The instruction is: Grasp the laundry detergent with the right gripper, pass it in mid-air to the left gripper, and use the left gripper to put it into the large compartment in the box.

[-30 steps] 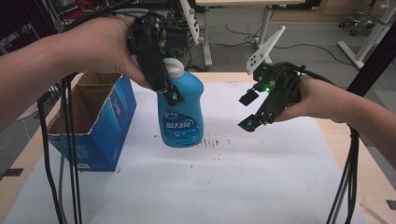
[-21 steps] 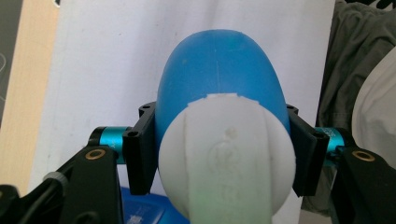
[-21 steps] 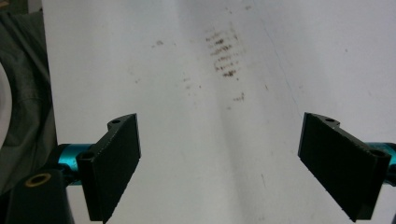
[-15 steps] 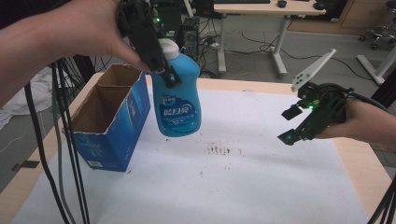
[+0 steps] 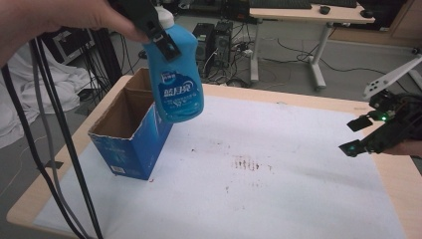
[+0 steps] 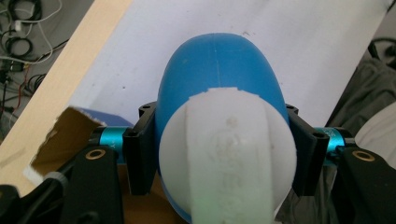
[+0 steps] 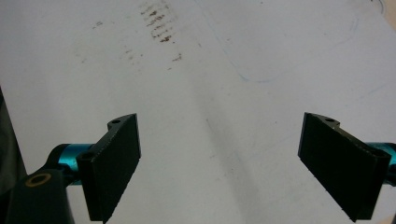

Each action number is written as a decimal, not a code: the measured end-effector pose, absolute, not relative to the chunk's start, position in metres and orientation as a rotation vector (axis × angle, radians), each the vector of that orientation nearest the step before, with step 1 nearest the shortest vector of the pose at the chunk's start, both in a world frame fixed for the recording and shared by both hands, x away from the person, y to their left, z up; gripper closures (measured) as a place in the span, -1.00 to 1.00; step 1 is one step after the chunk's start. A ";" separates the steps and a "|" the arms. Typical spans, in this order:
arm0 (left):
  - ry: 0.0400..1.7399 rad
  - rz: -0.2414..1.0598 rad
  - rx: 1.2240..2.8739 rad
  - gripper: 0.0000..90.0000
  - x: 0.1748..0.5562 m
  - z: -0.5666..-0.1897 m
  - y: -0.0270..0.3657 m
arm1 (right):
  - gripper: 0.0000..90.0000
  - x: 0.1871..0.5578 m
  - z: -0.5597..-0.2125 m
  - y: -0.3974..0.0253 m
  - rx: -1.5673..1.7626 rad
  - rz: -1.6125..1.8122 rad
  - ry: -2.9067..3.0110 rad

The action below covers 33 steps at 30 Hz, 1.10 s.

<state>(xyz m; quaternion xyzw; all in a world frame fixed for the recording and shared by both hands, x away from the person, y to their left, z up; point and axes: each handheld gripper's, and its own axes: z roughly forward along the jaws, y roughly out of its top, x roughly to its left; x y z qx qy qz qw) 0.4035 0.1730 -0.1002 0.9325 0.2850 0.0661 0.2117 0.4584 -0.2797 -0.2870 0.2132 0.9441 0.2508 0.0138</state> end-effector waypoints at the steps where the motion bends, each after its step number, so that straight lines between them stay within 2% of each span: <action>1: 0.825 0.189 2.575 -0.15 0.403 -0.098 0.180 | -0.72 0.459 -0.287 -0.281 0.678 0.783 2.936; 8: 1.043 0.229 2.511 -0.15 0.404 -0.091 0.220 | -0.72 0.462 -0.291 -0.291 0.716 0.759 2.928; 17: 1.195 0.295 2.501 -0.15 0.405 -0.099 0.252 | -0.72 0.466 -0.288 -0.300 0.750 0.744 2.911; 25: 1.272 0.298 2.516 -0.15 0.409 -0.117 0.267 | -0.72 0.466 -0.285 -0.305 0.772 0.742 2.893; 33: 1.273 0.270 2.552 -0.15 0.409 -0.141 0.268 | -0.72 0.468 -0.281 -0.311 0.782 0.745 2.883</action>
